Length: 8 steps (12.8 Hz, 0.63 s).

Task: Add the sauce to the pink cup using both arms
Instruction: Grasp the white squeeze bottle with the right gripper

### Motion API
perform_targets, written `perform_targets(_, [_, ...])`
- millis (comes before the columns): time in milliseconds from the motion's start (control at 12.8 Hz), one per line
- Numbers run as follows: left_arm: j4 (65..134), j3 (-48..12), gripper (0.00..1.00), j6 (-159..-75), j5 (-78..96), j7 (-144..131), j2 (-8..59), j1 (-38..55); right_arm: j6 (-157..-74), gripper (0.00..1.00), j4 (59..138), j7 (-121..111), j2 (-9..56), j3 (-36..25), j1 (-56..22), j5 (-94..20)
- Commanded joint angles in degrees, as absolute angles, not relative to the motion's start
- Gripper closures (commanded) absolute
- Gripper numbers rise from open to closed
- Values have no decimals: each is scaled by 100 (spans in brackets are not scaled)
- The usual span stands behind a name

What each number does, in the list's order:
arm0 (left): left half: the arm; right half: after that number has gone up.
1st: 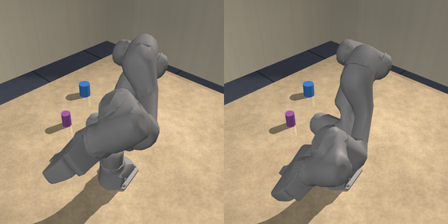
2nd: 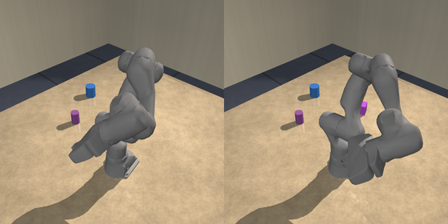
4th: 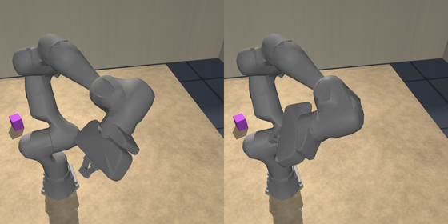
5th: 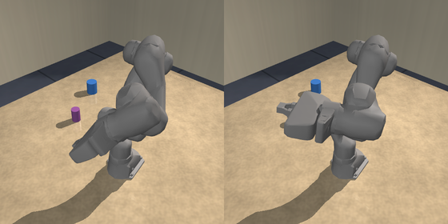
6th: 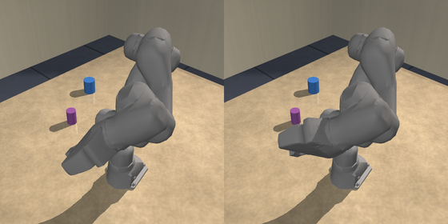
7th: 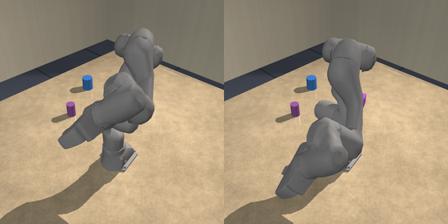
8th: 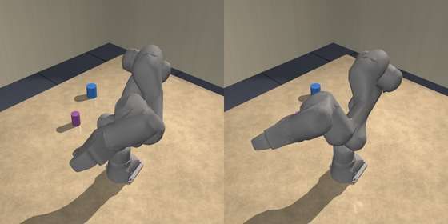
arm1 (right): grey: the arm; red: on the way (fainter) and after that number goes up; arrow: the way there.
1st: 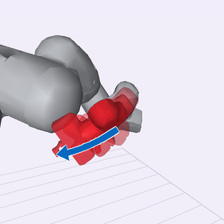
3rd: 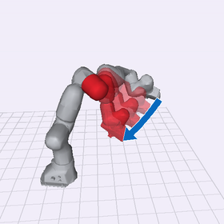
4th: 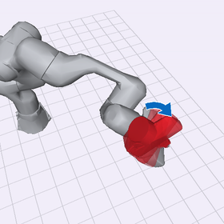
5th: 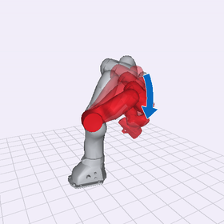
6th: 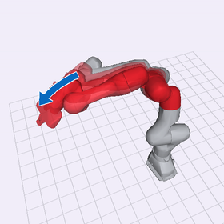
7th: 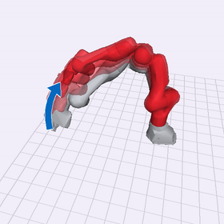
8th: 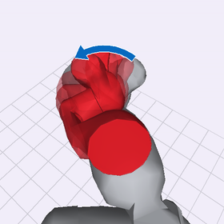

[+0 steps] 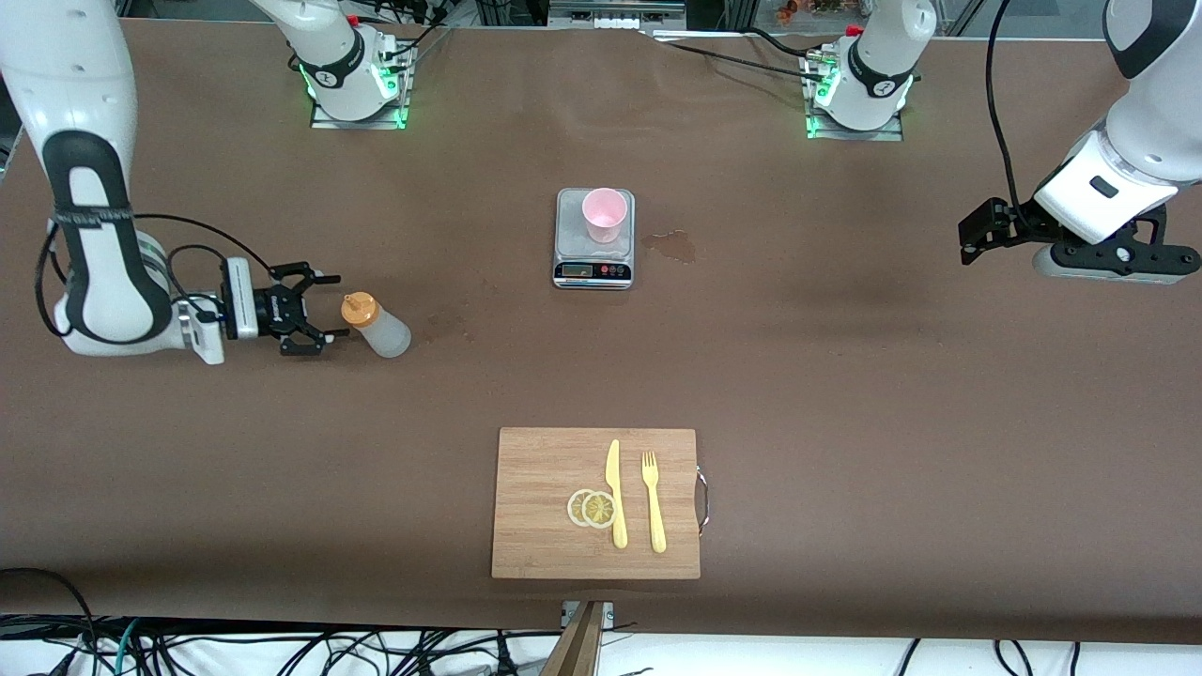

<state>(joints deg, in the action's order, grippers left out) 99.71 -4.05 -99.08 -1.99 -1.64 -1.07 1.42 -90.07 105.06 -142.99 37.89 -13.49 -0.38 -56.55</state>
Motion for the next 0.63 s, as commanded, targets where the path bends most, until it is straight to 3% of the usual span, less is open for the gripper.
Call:
perform_targets(0, [9853, -404, 0, -9774, -149, -9, -114, 123, -8789, 0, 9950, -14572, 4166, -1249, 9, -5827])
perform_targets(235, [9853, -404, 0, -9782, -141, 0, -106, 114, -8763, 0, 9537, -14581, 4429, -1160, 9, -6107])
perform_targets(549, [9853, -413, 0, -9782, -132, -9, -105, 114, -8710, 0, 9562, -14721, 4535, -906, -9, -6345])
